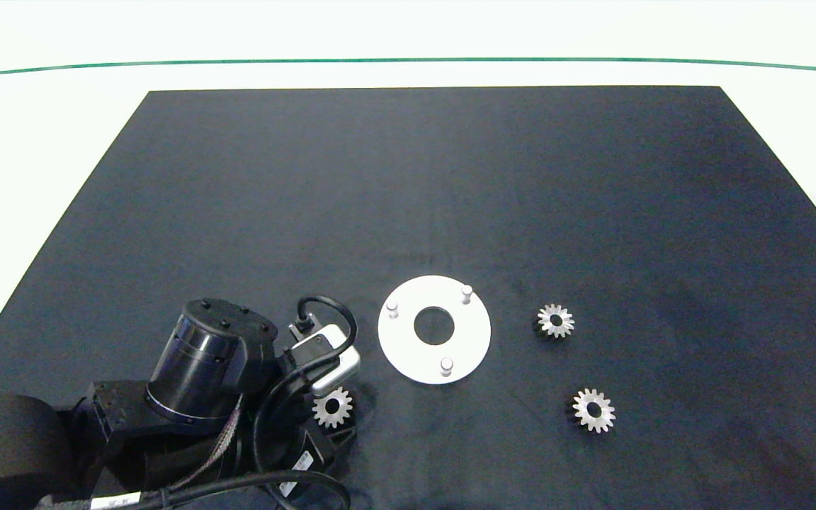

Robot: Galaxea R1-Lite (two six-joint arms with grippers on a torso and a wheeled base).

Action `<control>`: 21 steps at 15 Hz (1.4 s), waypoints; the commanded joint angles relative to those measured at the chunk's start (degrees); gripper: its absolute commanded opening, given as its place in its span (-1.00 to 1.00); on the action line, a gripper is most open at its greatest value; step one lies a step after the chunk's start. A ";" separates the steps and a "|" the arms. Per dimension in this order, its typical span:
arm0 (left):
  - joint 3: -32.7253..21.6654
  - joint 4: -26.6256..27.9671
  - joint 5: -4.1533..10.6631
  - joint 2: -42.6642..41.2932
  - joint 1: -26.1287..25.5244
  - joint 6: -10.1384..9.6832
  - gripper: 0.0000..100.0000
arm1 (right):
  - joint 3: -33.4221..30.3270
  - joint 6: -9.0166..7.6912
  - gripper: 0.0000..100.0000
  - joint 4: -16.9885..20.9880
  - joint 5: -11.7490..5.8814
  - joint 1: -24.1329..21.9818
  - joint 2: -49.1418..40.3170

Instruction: Install three planetary gears onto the carrier pins

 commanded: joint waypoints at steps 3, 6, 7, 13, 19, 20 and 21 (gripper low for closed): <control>-0.10 -0.09 0.05 0.16 0.07 0.12 -0.06 | 0.00 -0.12 1.00 0.05 0.05 0.05 -0.02; -0.01 -0.09 0.14 0.16 0.07 0.12 -0.18 | 0.00 -0.03 1.00 0.05 0.05 0.05 0.07; -0.01 -0.09 0.14 0.16 0.07 0.12 -0.24 | 0.00 -0.03 1.00 0.14 0.05 -0.04 0.07; 0.17 -0.09 0.14 0.16 -0.02 0.21 -0.48 | 0.09 -0.12 1.00 0.05 0.05 0.05 0.34; -0.01 0.00 0.40 -3.36 -1.86 0.21 -0.50 | 0.09 -0.03 1.00 0.23 1.81 -0.04 0.16; -0.01 0.00 0.40 -3.62 -2.13 0.21 -0.50 | 0.09 -0.03 1.00 0.14 1.81 -0.04 0.07; -0.19 0.00 0.49 -3.71 -2.21 0.30 -0.50 | 0.09 -0.03 1.00 0.23 1.81 -0.04 0.07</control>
